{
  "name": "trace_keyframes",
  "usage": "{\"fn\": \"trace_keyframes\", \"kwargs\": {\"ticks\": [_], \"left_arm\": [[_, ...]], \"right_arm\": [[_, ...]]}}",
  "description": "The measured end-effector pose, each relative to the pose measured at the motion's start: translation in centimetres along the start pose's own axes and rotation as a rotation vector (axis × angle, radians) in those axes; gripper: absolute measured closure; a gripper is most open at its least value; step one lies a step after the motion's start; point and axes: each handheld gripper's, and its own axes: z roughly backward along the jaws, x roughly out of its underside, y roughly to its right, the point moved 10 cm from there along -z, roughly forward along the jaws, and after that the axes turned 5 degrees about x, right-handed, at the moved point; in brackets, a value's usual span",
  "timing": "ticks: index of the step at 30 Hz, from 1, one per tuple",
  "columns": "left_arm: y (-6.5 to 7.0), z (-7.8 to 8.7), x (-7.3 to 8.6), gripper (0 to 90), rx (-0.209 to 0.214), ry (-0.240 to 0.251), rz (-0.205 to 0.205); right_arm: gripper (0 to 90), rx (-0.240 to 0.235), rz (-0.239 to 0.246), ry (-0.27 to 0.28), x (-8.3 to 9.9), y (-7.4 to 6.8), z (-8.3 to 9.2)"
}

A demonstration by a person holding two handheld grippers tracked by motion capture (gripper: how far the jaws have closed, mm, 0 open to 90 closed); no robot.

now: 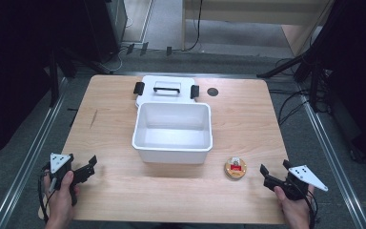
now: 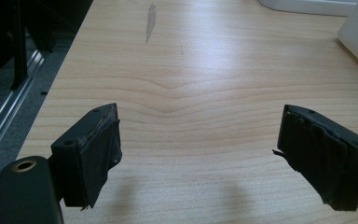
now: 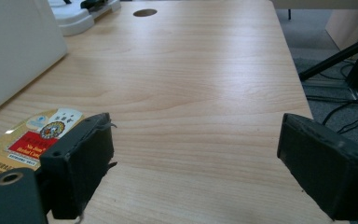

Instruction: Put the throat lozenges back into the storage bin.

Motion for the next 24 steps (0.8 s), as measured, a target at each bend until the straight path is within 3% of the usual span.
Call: {"fn": "trace_keyframes", "kwargs": {"ticks": [4,6,8,14,17,19,24], "left_arm": [[0.1,0.0,-0.1,13.9,-0.005,0.012,-0.018],[0.2,0.1,-0.1,14.0,-0.004,0.018,-0.020],[0.1,0.2,-0.1,14.0,-0.004,0.020,-0.020],[0.1,0.2,0.0,14.0,0.006,0.011,-0.011],[0.1,0.2,0.0,14.0,0.010,0.013,-0.009],[0.1,0.2,0.0,14.0,0.017,0.016,-0.006],[0.3,0.3,0.0,14.0,0.031,0.018,-0.022]], "right_arm": [[13.2,-0.014,0.061,-0.032,0.2,-0.9,-0.3],[13.8,-0.031,0.061,-0.055,0.2,-1.3,-0.3],[14.6,-0.004,0.098,-0.097,0.2,-1.5,-0.4],[14.4,-0.091,0.153,-0.161,0.0,-3.5,0.0],[15.8,-0.100,0.190,-0.193,-0.1,-4.0,0.1],[16.0,-0.086,0.218,-0.233,0.0,-4.1,-0.1],[15.3,-0.120,0.278,-0.331,0.4,-4.8,-0.3]]}}
